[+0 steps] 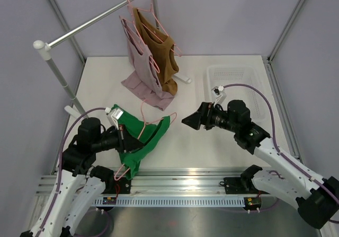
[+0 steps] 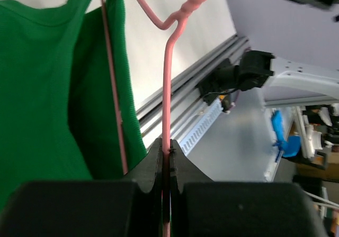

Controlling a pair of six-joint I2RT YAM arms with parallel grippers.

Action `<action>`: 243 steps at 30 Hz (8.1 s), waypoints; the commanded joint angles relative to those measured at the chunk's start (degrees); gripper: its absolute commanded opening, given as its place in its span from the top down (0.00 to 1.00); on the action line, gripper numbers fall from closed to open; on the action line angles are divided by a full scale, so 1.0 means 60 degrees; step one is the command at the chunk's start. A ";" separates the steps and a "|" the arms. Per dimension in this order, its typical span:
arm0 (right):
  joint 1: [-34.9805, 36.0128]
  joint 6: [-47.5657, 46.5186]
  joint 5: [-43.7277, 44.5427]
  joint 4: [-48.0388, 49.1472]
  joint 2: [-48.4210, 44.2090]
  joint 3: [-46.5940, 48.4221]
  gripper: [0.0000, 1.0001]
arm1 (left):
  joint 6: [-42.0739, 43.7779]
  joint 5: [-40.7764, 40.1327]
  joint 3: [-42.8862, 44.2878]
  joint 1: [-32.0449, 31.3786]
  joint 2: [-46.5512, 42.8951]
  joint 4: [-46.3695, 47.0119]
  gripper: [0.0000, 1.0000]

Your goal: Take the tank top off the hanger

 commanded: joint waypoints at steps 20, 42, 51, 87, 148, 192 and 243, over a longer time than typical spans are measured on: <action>0.1310 -0.0565 0.2002 0.4318 0.3140 -0.0955 0.20 | -0.4271 -0.1050 -0.1327 -0.2471 0.0400 0.5667 1.00; 0.1295 -0.1385 0.3495 0.3368 0.3449 -0.0266 1.00 | -0.4478 -0.1591 -0.1196 -0.3174 0.0400 0.5715 1.00; 0.0508 -0.1414 0.7862 -0.0132 0.2863 0.0612 1.00 | -0.2941 -0.1374 -0.0742 -0.3232 0.0268 0.3942 1.00; -0.0550 -0.3408 0.7263 -0.4355 0.0883 0.4246 1.00 | -0.1064 -0.0740 -0.0493 -0.3350 -0.0827 0.4968 1.00; 0.1119 -0.1693 0.3189 -0.3268 0.1442 0.1873 0.01 | -0.2134 -1.4787 0.3665 -0.4698 0.1569 0.1611 1.00; 0.2683 -0.2469 0.3667 -0.4088 0.3622 0.2062 0.01 | -0.2692 -0.9327 0.5030 0.1440 0.5396 0.4015 0.38; -0.3243 -0.5119 0.7628 -0.7213 0.6420 0.9580 0.97 | 0.1368 -0.5519 0.5409 0.1440 0.0164 -0.1346 0.01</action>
